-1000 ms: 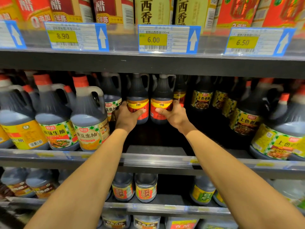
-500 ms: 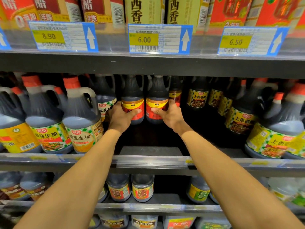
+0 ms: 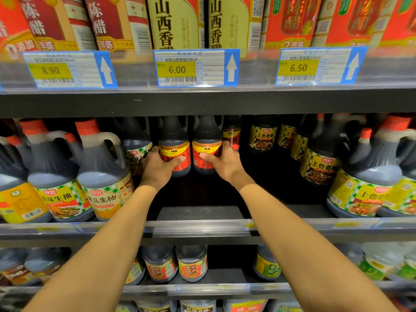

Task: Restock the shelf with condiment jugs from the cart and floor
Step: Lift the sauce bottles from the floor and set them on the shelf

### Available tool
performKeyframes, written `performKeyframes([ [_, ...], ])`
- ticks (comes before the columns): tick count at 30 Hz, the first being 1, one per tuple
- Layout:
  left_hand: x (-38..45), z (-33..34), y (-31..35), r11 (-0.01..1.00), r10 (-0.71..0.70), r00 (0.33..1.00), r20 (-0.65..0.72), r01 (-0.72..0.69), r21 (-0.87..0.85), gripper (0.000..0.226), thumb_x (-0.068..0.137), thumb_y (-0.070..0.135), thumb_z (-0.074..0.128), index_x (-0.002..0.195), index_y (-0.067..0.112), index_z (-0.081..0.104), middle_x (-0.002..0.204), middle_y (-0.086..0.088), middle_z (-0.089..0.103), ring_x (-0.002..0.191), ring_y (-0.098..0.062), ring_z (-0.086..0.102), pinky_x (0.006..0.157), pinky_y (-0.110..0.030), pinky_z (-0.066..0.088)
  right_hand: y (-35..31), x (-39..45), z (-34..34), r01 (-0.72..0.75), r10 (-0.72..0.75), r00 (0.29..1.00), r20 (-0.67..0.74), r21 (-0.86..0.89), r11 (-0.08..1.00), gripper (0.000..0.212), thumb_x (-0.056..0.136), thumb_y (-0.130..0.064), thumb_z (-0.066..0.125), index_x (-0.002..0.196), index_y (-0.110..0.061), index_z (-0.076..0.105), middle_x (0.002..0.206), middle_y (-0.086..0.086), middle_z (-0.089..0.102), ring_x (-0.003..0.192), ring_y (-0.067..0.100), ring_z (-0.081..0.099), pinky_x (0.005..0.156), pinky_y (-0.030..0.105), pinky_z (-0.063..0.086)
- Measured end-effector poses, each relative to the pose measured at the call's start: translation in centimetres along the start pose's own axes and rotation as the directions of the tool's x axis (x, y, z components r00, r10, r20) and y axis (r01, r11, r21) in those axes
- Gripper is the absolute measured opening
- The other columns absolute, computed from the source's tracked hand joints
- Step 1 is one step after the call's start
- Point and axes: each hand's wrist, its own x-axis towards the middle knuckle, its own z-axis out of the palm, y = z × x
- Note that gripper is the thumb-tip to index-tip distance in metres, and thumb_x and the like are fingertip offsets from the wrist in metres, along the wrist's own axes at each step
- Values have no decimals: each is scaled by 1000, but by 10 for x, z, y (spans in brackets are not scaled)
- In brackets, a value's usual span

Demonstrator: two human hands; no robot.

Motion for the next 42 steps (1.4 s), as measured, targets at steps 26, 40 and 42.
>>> performKeyframes([
  [26,-6,-4,2,1000,0,1000,19,0,8,60,74,35,86,124,11,63,120,-6,71,112,-23,65,100,-41,52,6,-5,-9,34,-35,999,34,24,999,60,86,-27,79,135,-8,51,131,9,63,121,22,60,96,27,45],
  [40,-8,-2,11,997,-63,997,32,64,-43,52,77,28,86,122,12,65,115,0,70,107,-18,64,93,-32,49,3,-19,-14,-45,46,994,101,-11,999,65,88,-36,75,142,-15,46,136,8,61,127,28,57,100,29,42],
  [42,-12,-2,12,995,-97,995,14,97,1,49,76,32,85,118,13,69,114,-1,72,107,-21,66,94,-33,50,3,-24,-20,-51,57,991,120,-48,998,65,88,-40,74,142,-16,46,139,8,60,129,29,56,102,30,42],
])
